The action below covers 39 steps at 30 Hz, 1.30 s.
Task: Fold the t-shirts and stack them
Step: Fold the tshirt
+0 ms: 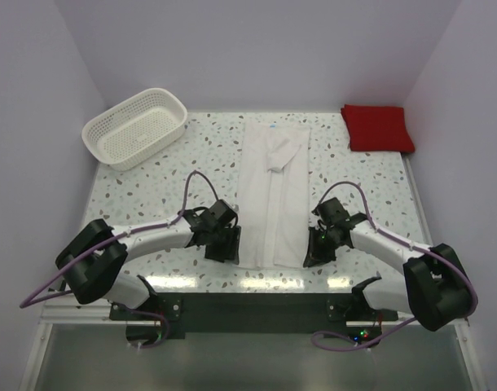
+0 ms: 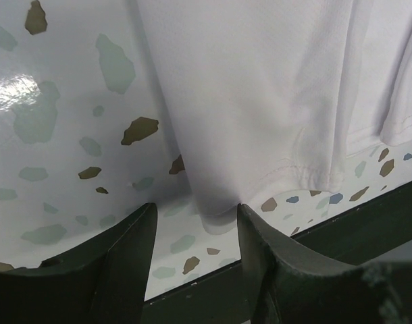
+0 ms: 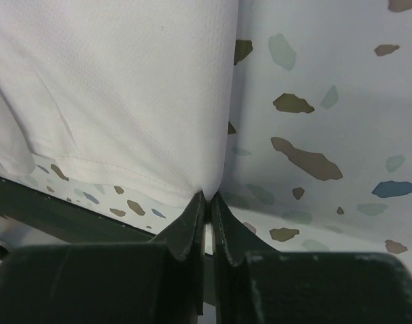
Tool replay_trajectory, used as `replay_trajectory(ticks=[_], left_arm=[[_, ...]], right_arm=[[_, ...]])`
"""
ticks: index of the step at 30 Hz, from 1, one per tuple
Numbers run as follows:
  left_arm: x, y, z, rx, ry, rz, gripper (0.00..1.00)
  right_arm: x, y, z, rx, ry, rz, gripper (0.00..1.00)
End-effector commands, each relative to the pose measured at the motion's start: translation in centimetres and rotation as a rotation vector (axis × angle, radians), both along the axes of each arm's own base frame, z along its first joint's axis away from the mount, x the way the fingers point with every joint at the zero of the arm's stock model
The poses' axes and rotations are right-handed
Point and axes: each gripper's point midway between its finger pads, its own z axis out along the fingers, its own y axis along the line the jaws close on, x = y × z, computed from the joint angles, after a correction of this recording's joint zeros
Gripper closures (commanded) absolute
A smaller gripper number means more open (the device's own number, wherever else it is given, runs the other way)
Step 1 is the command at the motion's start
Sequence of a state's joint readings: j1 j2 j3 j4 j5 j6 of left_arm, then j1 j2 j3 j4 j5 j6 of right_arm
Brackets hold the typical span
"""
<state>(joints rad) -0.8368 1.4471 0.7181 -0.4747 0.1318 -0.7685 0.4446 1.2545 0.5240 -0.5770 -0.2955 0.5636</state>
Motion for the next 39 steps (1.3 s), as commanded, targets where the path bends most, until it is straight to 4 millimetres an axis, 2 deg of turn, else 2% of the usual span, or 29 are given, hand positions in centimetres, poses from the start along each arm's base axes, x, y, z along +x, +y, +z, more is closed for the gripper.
replay_trajectory(ticks=[1,10,13,14,16,20,21,25,27,29,30,31,32,33,34,36,37,38,39], left_arm=[[-0.7,-0.4,-0.7,0.013,0.034,-0.006,0.45],[-1.5,-0.5,-2.0,0.044,0.070,-0.022,0.64],[-2.0,-0.5,-2.5,0.056,0.091,-0.033,0.79],[-2.1,-0.5,-2.7,0.059,0.095,-0.038,0.90],[-2.7,-0.2,-2.9,0.076,0.108,-0.049,0.99],[-4.4,1.0,-3.0,0.116,0.139,-0.064,1.00],[-5.0,1.0,-2.5,0.104,0.137,-0.077,1.00],[-8.1,3.3,-1.9,0.123,0.181,-0.053,1.00],[-8.4,2.6,-0.6,0.052,0.180,-0.058,1.00],[-7.2,0.7,1.0,-0.026,0.146,-0.078,1.00],[-6.0,0.2,1.6,-0.047,0.131,-0.067,1.00],[-4.3,-1.3,3.0,-0.091,0.086,-0.096,1.00],[-3.4,-1.6,2.9,-0.086,0.089,-0.099,1.00],[-1.6,-1.6,3.4,-0.097,0.070,-0.094,1.00],[0.4,-2.7,4.8,-0.131,0.026,-0.092,1.00],[3.8,-2.7,5.4,-0.134,-0.021,-0.044,1.00],[5.9,-3.4,6.9,-0.154,-0.073,-0.051,1.00],[7.1,-3.4,6.5,-0.137,-0.073,-0.040,1.00],[8.8,-3.2,6.8,-0.138,-0.097,-0.029,1.00]], right_arm=[[-1.2,-0.9,-1.4,-0.037,0.024,0.008,0.95],[-1.2,-0.8,-1.5,-0.032,0.026,0.017,0.95],[-1.5,-0.5,-1.4,-0.017,0.044,0.026,0.98],[-1.7,-0.3,-1.3,-0.005,0.052,0.032,1.00],[-2.2,-0.1,-1.0,0.000,0.077,0.043,1.00],[-3.9,0.7,0.0,-0.005,0.099,0.115,1.00],[-4.4,0.7,0.2,-0.017,0.106,0.126,1.00],[-7.0,0.5,1.6,-0.043,0.135,0.179,1.00],[-7.0,0.4,2.5,-0.047,0.115,0.179,1.00],[-5.5,0.5,3.4,-0.071,0.057,0.173,1.00],[-4.8,0.5,3.7,-0.087,0.039,0.174,1.00],[-4.0,0.6,3.9,-0.104,0.019,0.174,1.00],[-2.2,1.1,5.0,-0.111,-0.038,0.178,1.00],[-1.3,1.1,5.1,-0.134,-0.046,0.175,1.00],[-0.2,1.2,5.5,-0.142,-0.070,0.161,1.00],[2.6,1.8,6.8,-0.132,-0.142,0.157,1.00],[3.4,1.8,6.7,-0.137,-0.138,0.149,1.00],[5.2,1.6,7.5,-0.127,-0.166,0.129,1.00],[6.2,1.7,7.8,-0.112,-0.179,0.122,1.00]])
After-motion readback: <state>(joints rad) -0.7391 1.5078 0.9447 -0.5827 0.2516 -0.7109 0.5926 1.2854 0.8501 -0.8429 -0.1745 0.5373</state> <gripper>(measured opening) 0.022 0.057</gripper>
